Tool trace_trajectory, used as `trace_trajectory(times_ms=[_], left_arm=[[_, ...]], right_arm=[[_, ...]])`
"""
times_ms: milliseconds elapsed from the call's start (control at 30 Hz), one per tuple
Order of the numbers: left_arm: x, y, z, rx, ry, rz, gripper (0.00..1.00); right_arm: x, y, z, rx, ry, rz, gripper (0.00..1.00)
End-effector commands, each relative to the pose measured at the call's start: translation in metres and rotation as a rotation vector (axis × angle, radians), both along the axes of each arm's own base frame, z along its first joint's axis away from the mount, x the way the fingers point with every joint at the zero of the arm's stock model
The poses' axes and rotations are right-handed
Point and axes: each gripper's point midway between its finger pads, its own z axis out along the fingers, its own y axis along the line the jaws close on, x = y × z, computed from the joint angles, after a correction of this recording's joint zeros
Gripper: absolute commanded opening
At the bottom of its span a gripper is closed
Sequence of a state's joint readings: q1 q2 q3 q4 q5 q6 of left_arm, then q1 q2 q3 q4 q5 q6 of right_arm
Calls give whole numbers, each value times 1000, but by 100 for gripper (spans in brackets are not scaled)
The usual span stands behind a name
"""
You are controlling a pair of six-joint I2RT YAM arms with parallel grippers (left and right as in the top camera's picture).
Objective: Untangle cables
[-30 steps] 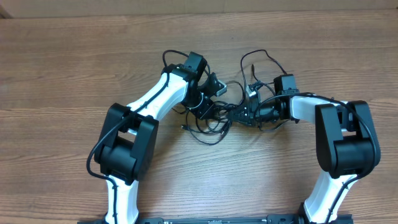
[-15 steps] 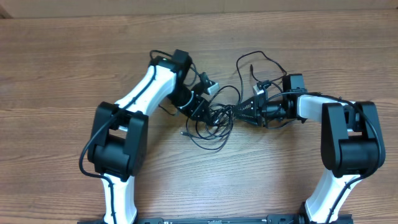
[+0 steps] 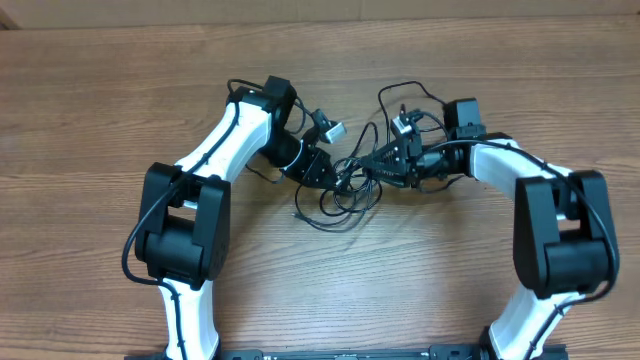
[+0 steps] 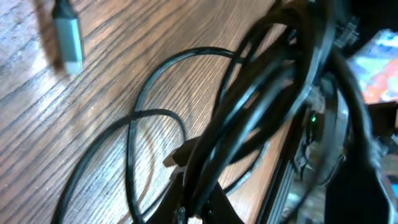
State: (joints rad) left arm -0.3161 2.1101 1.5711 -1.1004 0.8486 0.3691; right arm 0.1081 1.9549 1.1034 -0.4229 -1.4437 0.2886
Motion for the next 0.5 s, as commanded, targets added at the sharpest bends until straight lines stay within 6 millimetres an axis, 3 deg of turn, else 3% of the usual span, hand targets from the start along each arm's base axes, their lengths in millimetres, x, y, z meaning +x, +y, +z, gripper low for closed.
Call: trace_trajectory(times_ms=[0, 167, 467], left_arm=[[6, -3, 10, -18, 48, 64, 4], [10, 6, 12, -9, 113, 134, 4], [13, 18, 33, -153, 157, 162, 4]], right_arm=[[5, 6, 25, -40, -109, -6, 34], [8, 5, 20, -74, -99, -23, 33], [12, 4, 26, -45, -185, -15, 37]])
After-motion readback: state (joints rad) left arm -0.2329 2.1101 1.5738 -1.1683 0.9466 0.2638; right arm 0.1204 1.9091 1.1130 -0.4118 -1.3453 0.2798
